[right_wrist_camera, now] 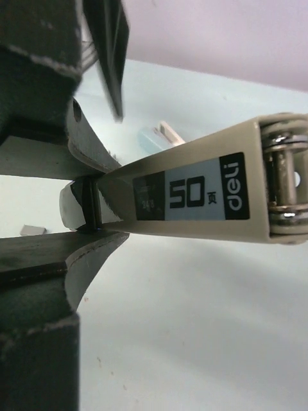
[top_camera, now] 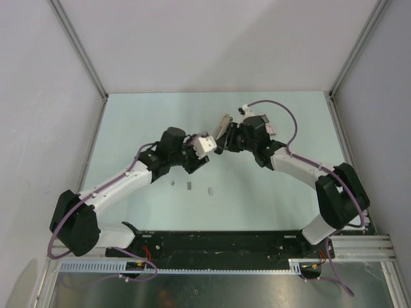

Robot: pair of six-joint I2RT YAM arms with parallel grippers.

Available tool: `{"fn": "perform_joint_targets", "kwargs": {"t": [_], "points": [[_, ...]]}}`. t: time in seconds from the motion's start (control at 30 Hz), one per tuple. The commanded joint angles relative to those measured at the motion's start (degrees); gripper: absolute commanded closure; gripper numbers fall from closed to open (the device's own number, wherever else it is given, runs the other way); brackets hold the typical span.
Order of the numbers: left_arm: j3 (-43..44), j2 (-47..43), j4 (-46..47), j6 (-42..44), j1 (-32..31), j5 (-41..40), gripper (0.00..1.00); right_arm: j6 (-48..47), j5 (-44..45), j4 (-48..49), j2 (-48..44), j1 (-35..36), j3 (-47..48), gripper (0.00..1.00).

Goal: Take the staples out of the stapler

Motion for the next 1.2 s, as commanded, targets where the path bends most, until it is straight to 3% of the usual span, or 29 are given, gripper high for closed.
{"fn": "perform_joint_targets", "kwargs": {"t": [0.0,0.1,0.23,0.4,0.57,0.67,0.77,0.83,1.0,1.17], "points": [[5.41,-1.66,-4.33,-11.57,9.09,8.73,0.31,0.30,3.32,0.45,3.87,-0.66,5.99,1.00],[8.56,-1.69,-6.44,-15.46,16.94,12.82,0.21,-1.78,5.13,-2.83,7.92,-0.62,10.18,1.00],[10.66,-3.94,-9.26,-17.65,25.36,17.11,0.18,-4.86,9.04,-11.79,15.53,0.03,19.38,1.00],[8.40,-9.76,-12.03,-15.37,28.09,15.49,0.17,-9.06,18.46,-30.78,28.48,2.60,38.58,1.00],[5.45,-13.54,-13.15,-14.35,29.99,14.65,0.17,-11.57,24.19,-51.55,43.79,5.02,64.31,1.00],[5.27,-13.54,-13.65,-15.47,31.96,15.22,0.17,-12.12,25.18,-59.15,51.00,5.68,76.17,1.00],[5.76,-12.52,-14.29,-16.64,34.54,16.93,0.17,-12.01,24.29,-61.09,54.23,6.05,80.16,1.00],[6.07,-12.13,-14.56,-16.84,35.55,17.74,0.17,-11.61,23.56,-60.99,54.82,6.07,80.28,0.94],[6.08,-12.07,-14.83,-16.94,36.13,18.21,0.17,-11.69,22.14,-59.36,54.16,6.44,78.49,0.63],[5.82,-12.49,-14.98,-17.19,36.16,18.16,0.17,-12.38,20.76,-53.45,47.68,5.84,72.84,0.37]]}}
